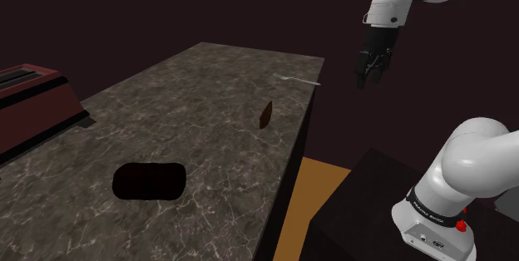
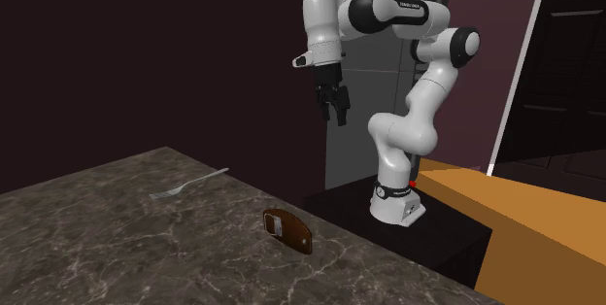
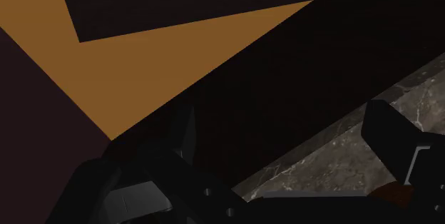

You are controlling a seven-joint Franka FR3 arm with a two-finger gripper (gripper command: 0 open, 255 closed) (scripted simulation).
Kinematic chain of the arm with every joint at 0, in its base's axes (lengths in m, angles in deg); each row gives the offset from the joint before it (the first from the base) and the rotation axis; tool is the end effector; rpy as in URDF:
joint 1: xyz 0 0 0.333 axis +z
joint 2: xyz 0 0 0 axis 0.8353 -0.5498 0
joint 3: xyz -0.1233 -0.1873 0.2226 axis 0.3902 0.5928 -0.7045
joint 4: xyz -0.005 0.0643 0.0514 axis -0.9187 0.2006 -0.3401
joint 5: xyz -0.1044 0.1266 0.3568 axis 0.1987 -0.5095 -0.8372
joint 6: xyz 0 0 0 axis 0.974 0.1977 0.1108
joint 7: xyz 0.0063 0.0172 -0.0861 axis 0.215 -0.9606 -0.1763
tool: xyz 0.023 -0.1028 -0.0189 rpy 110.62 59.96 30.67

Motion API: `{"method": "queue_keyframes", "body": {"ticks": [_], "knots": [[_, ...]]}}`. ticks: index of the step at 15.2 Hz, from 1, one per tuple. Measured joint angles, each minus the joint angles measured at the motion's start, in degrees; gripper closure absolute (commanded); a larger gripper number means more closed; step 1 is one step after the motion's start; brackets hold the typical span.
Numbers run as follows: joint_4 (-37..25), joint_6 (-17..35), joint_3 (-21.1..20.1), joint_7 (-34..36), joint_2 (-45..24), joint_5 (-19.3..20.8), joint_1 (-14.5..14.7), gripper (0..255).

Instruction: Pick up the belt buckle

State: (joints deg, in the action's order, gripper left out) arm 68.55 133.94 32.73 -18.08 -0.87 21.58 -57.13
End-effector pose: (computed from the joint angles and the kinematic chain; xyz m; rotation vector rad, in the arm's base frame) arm 0.3017 -0.0195 0.5650 -2.9917 0.1864 0.1604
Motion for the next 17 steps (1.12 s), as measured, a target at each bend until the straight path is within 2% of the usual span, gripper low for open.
{"method": "queue_keyframes", "body": {"ticks": [2, 7, 17], "knots": [[-0.1, 0.8, -0.3, 0.1, -0.7, -0.2, 0.2, 0], [-2.4, 7.6, -2.7, 0.3, -8.5, -1.1, 2.1, 0], [-12.9, 19.6, -8.1, 2.3, -27.9, -1.0, 5.4, 0]]}}
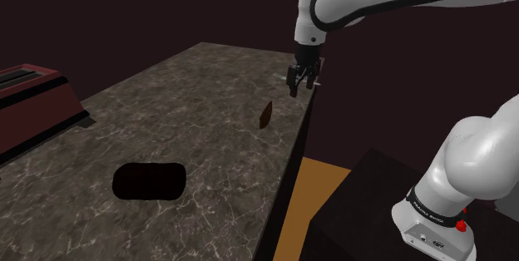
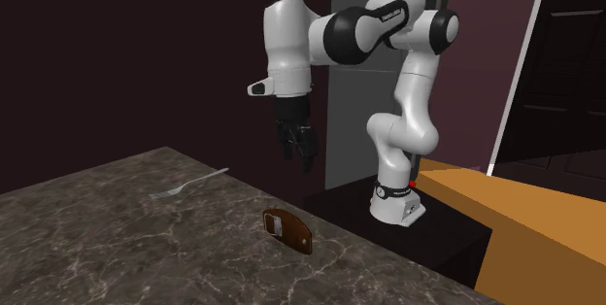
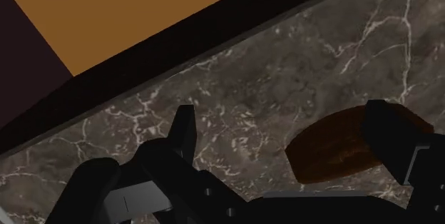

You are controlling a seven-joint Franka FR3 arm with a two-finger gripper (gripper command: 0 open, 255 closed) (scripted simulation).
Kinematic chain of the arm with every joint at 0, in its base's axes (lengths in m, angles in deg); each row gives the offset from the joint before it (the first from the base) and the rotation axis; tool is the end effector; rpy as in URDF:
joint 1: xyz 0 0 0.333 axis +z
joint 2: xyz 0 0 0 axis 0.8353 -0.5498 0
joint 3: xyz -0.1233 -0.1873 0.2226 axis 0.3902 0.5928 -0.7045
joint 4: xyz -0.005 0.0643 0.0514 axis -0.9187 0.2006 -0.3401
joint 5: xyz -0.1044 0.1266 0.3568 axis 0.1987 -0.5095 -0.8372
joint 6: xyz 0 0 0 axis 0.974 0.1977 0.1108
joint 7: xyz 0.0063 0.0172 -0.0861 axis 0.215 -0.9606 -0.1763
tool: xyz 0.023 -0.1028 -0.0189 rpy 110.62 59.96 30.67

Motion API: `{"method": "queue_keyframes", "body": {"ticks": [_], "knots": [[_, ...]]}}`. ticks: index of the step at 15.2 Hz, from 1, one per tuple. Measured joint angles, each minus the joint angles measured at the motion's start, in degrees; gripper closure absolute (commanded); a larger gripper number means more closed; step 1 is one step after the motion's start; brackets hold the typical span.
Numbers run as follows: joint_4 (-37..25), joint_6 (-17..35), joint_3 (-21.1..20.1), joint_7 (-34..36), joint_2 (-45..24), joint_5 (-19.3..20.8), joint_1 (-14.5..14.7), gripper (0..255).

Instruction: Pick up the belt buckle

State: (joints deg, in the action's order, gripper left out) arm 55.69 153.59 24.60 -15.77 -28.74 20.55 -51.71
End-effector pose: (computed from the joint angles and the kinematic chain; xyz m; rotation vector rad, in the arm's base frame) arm 0.4587 0.0832 0.5114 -3.0614 -0.0205 0.0536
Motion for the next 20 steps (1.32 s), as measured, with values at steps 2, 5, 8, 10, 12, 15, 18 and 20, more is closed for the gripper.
{"method": "queue_keyframes", "body": {"ticks": [2, 5, 8, 10, 12, 15, 18, 20], "knots": [[-3.1, 1.6, -0.8, 0.3, -4.0, 0.6, 0.4, 0], [-7.6, 3.4, -2.2, 1.3, -9.7, 1.7, 1.3, 0], [-12.3, 4.9, -3.2, 2.0, -15.2, 3.1, 2.0, 0], [-12.8, 5.9, -3.4, 2.2, -16.5, 3.5, 2.2, 0], [-12.0, 7.3, -3.5, 2.3, -17.0, 3.5, 2.3, 0], [-10.8, 9.4, -3.5, 2.3, -18.0, 3.6, 2.4, 0], [-9.9, 10.5, -3.6, 2.3, -18.1, 3.6, 2.4, 255], [-9.8, 10.7, -3.6, 2.3, -18.1, 3.6, 2.4, 255]]}}
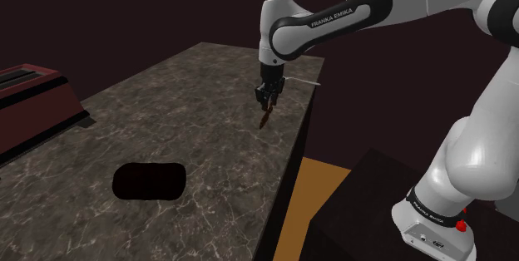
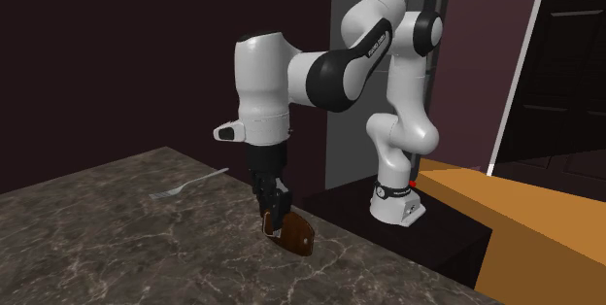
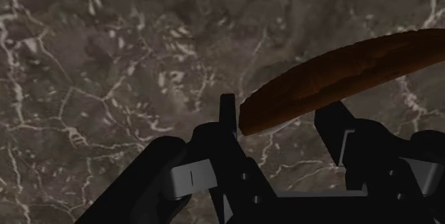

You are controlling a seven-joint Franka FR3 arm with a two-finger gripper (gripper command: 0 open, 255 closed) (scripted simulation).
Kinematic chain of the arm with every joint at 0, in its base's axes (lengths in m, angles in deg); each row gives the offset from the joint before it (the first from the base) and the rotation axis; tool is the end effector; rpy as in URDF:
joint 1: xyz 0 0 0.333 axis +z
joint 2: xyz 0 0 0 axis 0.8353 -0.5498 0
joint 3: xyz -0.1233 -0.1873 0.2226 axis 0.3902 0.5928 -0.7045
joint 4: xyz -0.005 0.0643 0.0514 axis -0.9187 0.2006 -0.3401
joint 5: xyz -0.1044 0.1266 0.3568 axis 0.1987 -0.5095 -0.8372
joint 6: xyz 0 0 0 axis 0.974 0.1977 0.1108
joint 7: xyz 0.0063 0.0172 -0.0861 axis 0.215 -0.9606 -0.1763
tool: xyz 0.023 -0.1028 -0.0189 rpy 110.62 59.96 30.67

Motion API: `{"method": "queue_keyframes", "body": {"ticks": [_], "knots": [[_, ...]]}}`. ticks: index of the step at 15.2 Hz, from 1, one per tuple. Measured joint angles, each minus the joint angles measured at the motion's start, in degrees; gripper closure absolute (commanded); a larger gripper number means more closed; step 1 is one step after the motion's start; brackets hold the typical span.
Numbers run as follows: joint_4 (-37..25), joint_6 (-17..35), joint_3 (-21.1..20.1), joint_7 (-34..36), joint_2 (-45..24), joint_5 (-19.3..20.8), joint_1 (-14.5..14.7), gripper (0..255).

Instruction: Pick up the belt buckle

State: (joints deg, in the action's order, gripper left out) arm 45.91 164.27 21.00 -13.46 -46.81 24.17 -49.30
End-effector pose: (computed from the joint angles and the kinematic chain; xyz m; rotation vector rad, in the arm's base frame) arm 0.5427 0.1473 0.4466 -3.0915 -0.1434 -0.0133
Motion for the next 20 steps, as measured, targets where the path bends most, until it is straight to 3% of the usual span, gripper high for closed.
{"method": "queue_keyframes", "body": {"ticks": [8, 20], "knots": [[-0.2, -0.3, 0.0, 0.0, 0.0, 0.0, 0.0, 255], [-7.0, -8.9, 0.1, 0.2, 1.8, -0.1, -0.1, 255]]}}
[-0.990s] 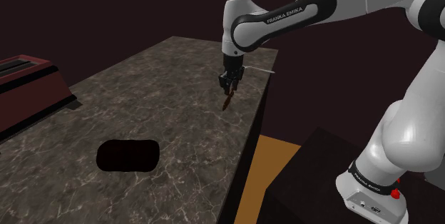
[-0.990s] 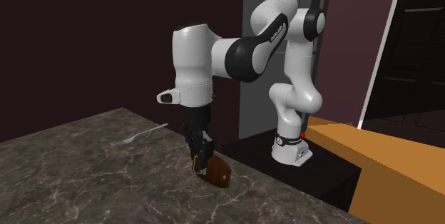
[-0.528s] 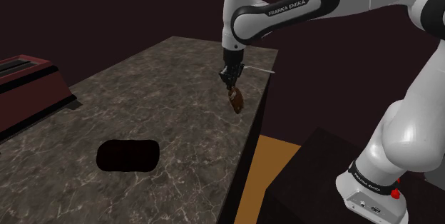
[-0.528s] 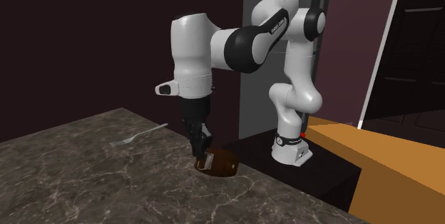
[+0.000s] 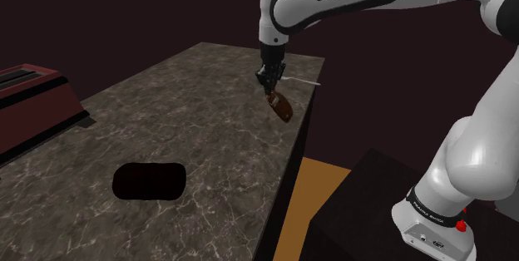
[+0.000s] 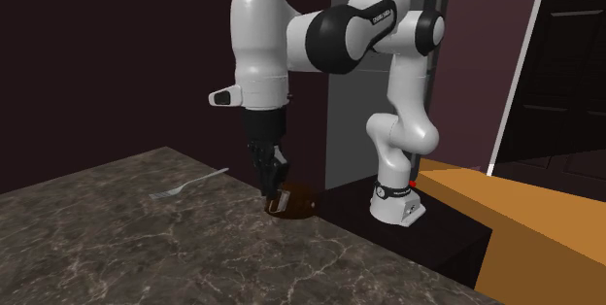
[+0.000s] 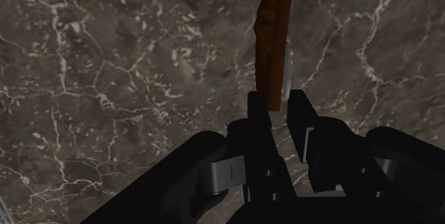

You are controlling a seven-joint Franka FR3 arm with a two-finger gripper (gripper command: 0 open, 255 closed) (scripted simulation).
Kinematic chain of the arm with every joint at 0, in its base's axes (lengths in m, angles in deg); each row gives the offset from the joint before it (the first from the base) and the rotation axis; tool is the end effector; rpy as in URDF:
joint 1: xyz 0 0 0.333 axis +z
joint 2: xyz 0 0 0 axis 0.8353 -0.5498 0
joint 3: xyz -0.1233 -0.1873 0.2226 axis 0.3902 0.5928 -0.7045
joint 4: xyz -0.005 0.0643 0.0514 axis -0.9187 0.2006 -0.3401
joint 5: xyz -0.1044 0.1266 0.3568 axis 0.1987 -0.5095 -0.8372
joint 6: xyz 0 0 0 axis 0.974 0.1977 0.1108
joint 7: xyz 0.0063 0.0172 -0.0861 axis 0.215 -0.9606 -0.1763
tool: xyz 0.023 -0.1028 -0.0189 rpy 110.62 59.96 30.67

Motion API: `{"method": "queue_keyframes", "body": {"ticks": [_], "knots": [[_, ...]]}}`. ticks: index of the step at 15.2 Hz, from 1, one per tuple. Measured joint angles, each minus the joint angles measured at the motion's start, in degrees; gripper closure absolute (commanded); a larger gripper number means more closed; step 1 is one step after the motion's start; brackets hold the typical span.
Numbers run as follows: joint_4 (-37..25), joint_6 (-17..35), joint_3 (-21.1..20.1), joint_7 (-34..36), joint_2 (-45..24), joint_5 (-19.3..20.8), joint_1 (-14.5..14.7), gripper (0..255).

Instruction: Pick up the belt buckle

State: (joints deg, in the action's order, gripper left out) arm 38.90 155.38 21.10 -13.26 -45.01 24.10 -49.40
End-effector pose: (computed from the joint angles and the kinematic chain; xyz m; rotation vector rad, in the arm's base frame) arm 0.5428 0.1469 0.5085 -3.0923 -0.1422 -0.0109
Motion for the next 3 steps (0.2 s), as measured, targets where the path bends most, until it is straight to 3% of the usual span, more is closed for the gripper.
{"method": "queue_keyframes", "body": {"ticks": [3], "knots": [[-1.9, -1.9, 0.0, 0.0, 0.0, 0.0, 0.0, 255]]}}
